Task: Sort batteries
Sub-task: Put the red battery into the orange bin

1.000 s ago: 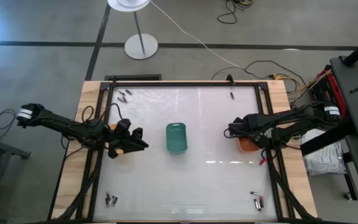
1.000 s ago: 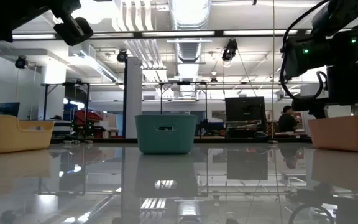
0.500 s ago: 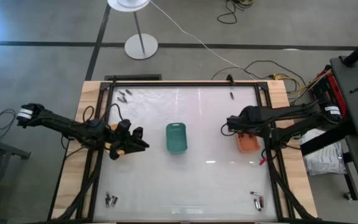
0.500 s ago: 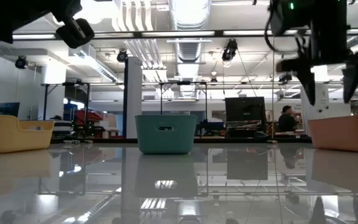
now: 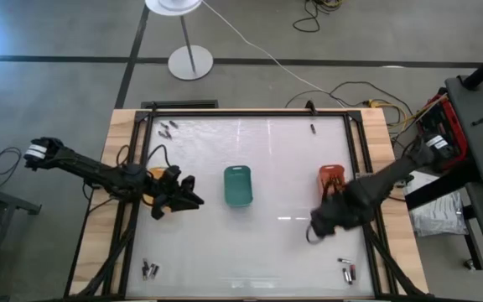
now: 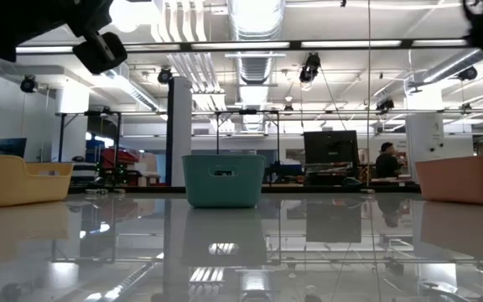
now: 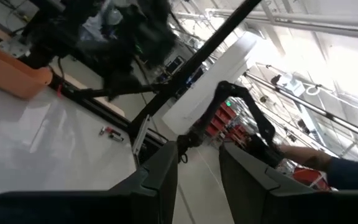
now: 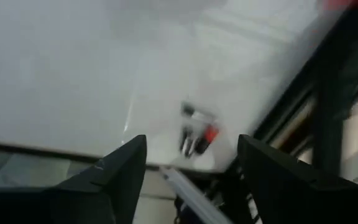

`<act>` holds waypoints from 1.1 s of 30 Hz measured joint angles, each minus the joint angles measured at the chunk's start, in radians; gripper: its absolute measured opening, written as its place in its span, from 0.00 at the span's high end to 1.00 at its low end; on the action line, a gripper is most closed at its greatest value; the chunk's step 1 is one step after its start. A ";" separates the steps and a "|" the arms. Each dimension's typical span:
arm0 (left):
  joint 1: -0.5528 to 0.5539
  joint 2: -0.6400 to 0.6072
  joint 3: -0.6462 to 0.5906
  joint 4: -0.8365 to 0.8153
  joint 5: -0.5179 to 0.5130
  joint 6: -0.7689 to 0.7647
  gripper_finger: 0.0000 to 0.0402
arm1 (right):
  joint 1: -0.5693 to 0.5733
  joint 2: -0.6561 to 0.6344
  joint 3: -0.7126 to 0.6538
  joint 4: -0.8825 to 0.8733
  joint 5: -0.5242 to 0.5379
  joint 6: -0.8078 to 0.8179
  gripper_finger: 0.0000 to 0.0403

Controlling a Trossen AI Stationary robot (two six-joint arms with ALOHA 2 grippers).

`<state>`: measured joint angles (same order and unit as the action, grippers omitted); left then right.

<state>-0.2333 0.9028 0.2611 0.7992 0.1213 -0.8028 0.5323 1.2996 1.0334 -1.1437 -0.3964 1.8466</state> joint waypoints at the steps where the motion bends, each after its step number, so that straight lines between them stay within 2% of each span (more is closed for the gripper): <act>1: 0.000 0.005 0.000 0.002 -0.008 -0.004 0.75 | 0.034 0.016 -0.009 0.052 -0.005 0.036 0.41; 5: 0.000 0.021 0.000 0.001 -0.027 -0.010 0.75 | 0.136 0.092 -0.058 0.222 -0.037 0.146 0.47; 8: 0.000 0.033 0.000 0.015 -0.027 -0.020 0.75 | 0.190 0.144 -0.126 0.288 -0.181 0.187 0.50; 10: -0.002 0.040 0.000 0.040 -0.027 -0.029 0.75 | 0.220 0.163 -0.167 0.346 -0.235 0.201 0.51; 17: -0.026 0.058 0.000 0.064 -0.029 -0.033 0.75 | 0.249 0.131 -0.315 0.646 -0.232 0.271 0.54; 23: -0.048 0.080 0.005 0.075 -0.034 -0.048 0.75 | 0.249 0.103 -0.380 0.660 -0.239 0.310 0.54; 28: -0.055 0.118 0.043 0.076 -0.034 -0.043 0.75 | 0.251 0.095 -0.408 0.666 -0.297 0.302 0.55; 33: -0.056 0.172 0.095 0.074 -0.025 -0.025 0.75 | 0.251 0.095 -0.453 0.793 -0.289 0.329 0.57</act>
<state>-0.2897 1.0752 0.3556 0.8730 0.0960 -0.8275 0.7834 1.3945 0.5802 -0.3503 -0.6857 2.1758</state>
